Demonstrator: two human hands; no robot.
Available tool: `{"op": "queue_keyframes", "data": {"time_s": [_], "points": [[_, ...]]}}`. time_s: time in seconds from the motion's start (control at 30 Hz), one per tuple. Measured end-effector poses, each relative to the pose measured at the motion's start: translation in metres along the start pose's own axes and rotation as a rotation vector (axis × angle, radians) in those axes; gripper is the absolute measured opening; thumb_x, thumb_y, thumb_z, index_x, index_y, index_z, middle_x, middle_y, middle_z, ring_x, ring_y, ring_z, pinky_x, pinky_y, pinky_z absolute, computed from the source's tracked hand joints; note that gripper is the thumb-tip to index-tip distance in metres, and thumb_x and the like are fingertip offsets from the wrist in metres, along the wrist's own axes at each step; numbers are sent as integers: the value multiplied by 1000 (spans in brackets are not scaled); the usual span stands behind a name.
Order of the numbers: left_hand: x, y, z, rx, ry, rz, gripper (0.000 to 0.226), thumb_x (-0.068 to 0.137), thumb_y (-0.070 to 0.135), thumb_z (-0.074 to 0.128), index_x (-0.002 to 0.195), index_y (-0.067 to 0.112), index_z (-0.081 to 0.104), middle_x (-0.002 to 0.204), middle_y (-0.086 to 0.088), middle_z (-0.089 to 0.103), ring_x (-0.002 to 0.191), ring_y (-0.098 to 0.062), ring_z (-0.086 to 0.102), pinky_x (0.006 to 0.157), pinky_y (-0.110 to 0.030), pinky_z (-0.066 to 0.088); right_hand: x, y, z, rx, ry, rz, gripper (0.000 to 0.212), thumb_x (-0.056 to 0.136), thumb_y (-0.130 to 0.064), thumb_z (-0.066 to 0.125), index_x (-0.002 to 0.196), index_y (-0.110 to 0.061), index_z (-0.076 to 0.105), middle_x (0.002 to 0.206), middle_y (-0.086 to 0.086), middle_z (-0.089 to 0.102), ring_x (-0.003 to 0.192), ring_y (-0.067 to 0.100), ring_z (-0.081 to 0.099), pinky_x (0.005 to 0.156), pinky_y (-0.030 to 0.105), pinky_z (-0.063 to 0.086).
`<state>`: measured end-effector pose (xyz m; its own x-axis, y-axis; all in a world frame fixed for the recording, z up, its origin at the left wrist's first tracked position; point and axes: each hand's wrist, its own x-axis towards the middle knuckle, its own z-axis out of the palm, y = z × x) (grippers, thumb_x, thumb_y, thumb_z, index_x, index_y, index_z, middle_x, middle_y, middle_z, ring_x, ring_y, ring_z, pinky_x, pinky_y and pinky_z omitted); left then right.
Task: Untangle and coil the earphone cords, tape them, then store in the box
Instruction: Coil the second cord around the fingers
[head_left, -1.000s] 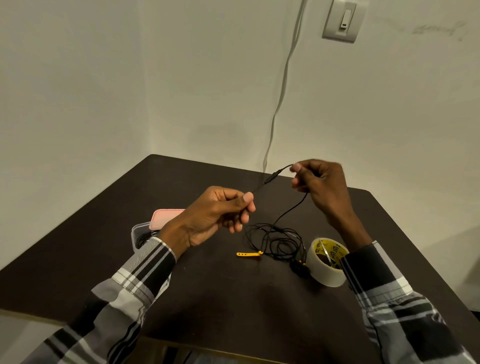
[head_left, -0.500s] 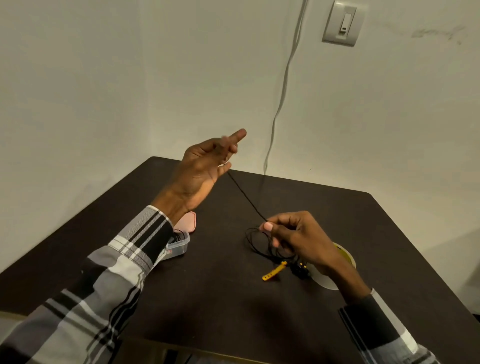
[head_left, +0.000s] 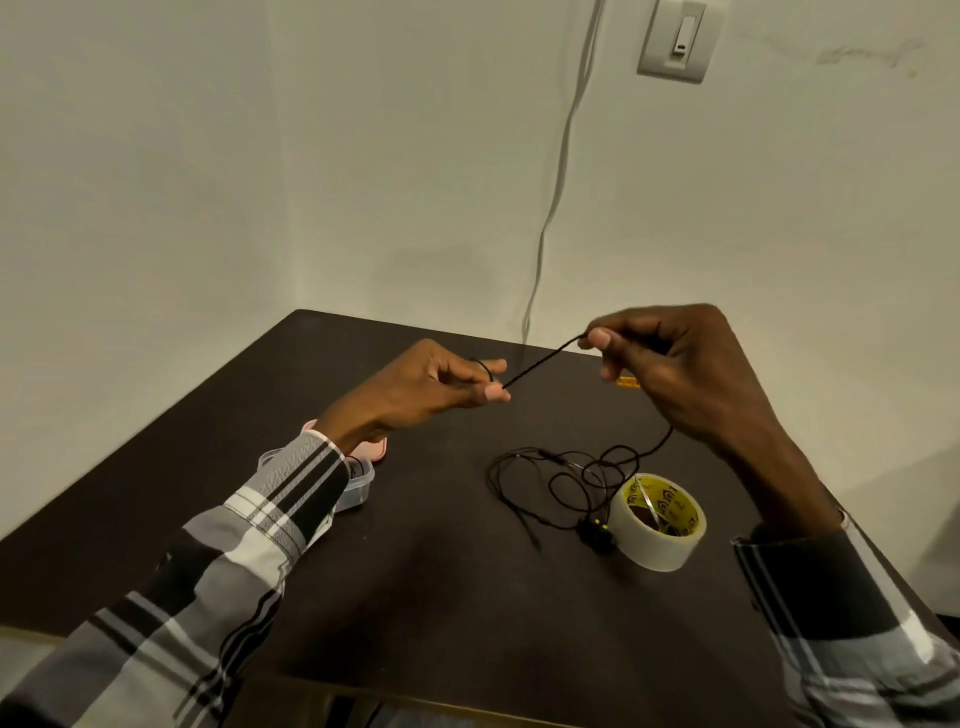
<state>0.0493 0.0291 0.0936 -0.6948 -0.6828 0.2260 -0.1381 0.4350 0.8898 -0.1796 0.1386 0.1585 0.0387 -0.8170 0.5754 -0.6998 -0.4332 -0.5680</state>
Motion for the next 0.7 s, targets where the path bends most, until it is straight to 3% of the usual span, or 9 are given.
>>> {"op": "queue_keyframes", "data": {"time_s": [0.13,0.23,0.33,0.4,0.47,0.57,0.63,0.7], "points": [[-12,8,10,-100,-183,5,17,90,14,65,102,6,75,134,-7,62,131,-12,52,109,-32,40,24,15,12,9,89,-7,16,94,-29,66,83,-38,73,64,-7,70,71,38,65,70,45,54],[-20,15,19,-320,-257,50,21,86,22,63,96,10,76,137,-11,60,130,-32,53,105,-54,44,31,33,32,100,80,86,11,93,-28,67,89,-25,78,65,-2,71,72,32,68,75,47,56],[-22,21,23,-607,-284,145,20,86,25,62,91,10,75,143,-16,52,131,-40,50,100,-64,44,18,42,61,231,-5,174,13,93,-16,67,90,-10,78,71,3,74,65,11,67,68,33,53],[-19,23,21,-693,-233,207,20,85,30,67,90,12,75,147,-16,47,132,-44,48,99,-67,43,1,44,81,290,-84,188,15,94,-6,63,89,-4,77,60,-2,68,52,-2,56,58,19,45],[-14,22,14,-729,-150,210,21,82,34,72,88,14,75,149,-14,46,133,-42,47,98,-65,44,-17,45,96,323,-155,226,16,95,-7,62,93,0,76,54,-2,63,46,-2,51,52,12,39],[-8,17,2,-701,-16,169,25,75,40,77,88,19,76,149,-4,49,134,-36,48,98,-61,46,-39,43,103,321,-261,259,19,96,-20,63,94,-7,77,60,7,67,53,2,58,55,12,41],[-4,10,-3,-562,95,123,24,75,40,76,90,21,78,145,3,54,134,-22,51,101,-57,44,-47,40,96,293,-312,265,19,97,-22,63,93,-10,77,60,4,66,52,1,57,55,11,40],[-2,3,-6,-363,178,110,16,83,28,70,92,18,78,137,4,61,133,-7,50,105,-44,43,-49,36,83,251,-315,255,20,97,-22,63,86,-12,77,58,0,65,49,0,53,53,14,40]]}}
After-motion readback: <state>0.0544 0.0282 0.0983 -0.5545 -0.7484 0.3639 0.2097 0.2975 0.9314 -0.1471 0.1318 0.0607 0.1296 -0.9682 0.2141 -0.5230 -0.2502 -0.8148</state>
